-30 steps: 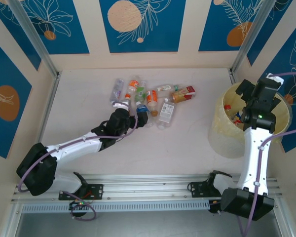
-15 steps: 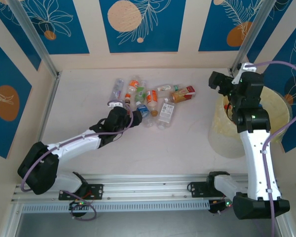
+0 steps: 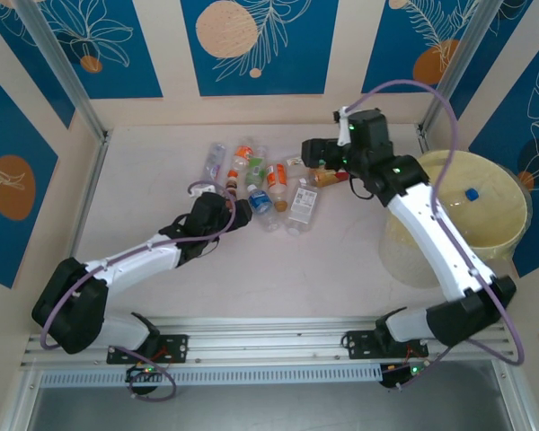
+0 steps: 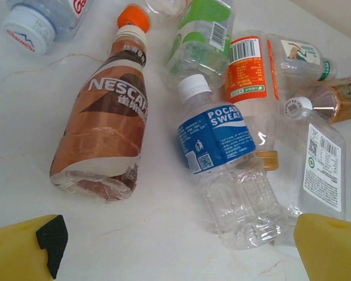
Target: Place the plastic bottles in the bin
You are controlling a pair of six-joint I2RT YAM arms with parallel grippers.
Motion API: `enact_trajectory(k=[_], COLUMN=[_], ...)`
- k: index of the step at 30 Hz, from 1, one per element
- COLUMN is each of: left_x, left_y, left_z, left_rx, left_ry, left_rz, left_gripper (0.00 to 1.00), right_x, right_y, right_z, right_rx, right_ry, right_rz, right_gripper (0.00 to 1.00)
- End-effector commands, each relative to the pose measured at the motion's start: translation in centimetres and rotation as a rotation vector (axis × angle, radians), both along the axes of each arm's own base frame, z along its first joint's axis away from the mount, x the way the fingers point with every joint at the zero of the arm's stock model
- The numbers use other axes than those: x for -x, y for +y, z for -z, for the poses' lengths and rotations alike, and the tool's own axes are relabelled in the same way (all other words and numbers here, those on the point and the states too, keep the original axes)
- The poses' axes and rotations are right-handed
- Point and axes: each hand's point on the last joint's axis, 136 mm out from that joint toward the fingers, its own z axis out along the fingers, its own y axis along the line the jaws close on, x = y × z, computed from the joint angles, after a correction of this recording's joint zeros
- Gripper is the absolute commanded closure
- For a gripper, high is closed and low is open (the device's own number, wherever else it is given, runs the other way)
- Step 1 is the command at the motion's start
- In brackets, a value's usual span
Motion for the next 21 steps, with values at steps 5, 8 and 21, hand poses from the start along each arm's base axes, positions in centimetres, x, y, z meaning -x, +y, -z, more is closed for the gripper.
enact_trajectory(k=[5, 8, 21], left_x=[0.9, 1.2, 1.5], left_y=[1.7, 2.6, 3.6], left_z=[-0.1, -0.1, 0.1], left_rx=[0.033, 0.030, 0.053], left_ry=[0.008, 0.001, -0.009], left_rz=[-0.047, -0.074, -0.113], left_gripper=[0.00, 0.00, 0.00], right_x=[-2.2, -2.1, -2.8], right_y=[0.5, 1.2, 2.5], right_z=[8.8, 12.5, 22.4], right_rx=[-0.081, -0.059, -0.016], right_ry=[0.268, 0.340, 0.516], right_rz=[0.262, 0.332, 0.418], right_gripper=[0.00, 0.00, 0.00])
